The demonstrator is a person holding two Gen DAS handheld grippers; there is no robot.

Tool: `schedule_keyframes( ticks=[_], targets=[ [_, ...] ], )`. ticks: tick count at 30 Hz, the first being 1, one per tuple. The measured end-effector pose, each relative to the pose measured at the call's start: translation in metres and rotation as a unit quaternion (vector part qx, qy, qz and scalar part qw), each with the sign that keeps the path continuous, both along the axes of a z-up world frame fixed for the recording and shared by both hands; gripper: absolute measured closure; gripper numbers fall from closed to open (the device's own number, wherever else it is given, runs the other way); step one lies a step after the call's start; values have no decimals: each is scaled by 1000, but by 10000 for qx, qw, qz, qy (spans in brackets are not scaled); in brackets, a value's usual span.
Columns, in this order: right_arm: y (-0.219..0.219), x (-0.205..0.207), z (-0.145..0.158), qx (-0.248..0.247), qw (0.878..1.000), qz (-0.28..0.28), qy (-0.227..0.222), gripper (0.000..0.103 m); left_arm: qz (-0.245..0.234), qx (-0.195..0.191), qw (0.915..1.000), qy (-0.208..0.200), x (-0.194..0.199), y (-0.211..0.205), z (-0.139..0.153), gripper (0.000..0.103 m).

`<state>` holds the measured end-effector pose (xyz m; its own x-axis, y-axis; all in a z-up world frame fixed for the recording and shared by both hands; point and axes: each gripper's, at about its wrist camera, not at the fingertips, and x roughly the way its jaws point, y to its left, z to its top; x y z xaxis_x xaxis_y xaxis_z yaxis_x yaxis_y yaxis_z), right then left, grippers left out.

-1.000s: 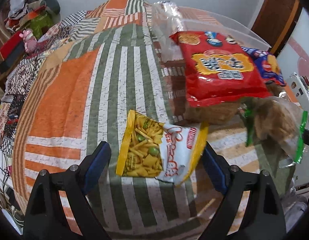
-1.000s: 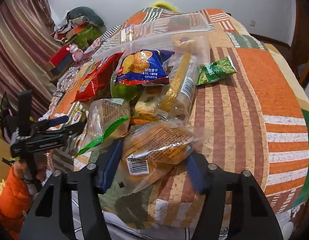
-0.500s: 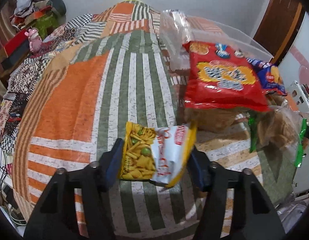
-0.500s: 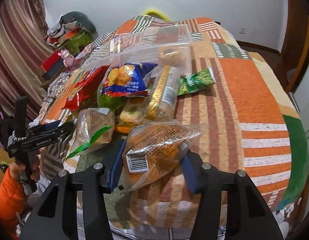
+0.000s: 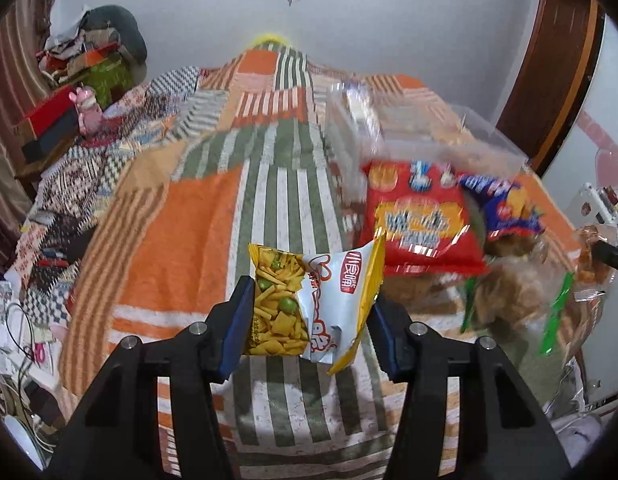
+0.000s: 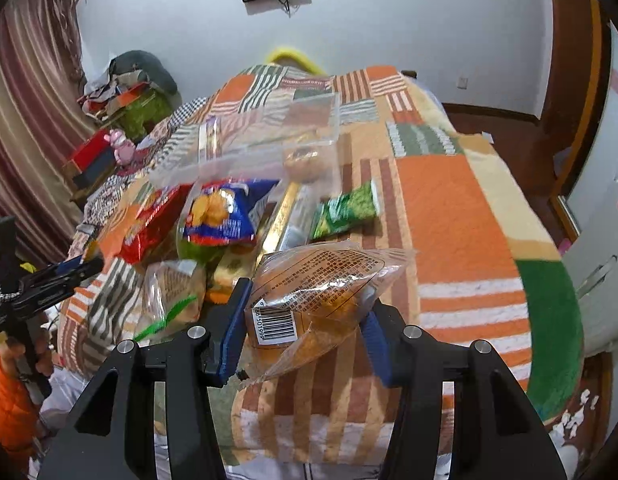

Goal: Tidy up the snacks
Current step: 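Carry the yellow snack bag into the box while right tool carries the bread bag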

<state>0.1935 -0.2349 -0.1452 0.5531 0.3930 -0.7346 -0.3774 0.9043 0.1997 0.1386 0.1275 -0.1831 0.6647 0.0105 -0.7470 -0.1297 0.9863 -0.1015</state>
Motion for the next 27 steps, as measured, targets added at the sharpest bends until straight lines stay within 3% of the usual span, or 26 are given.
schedule_keyframes(
  ticks=[13,27],
  targets=[
    [10,25,40,110,9973,26,-727,55,-245,94,9965,-789,25,-16,67,50],
    [45,66,55,259,9928,195,-1155,55,-563,155,9923,-1091,77,-39,90,49]
  ],
)
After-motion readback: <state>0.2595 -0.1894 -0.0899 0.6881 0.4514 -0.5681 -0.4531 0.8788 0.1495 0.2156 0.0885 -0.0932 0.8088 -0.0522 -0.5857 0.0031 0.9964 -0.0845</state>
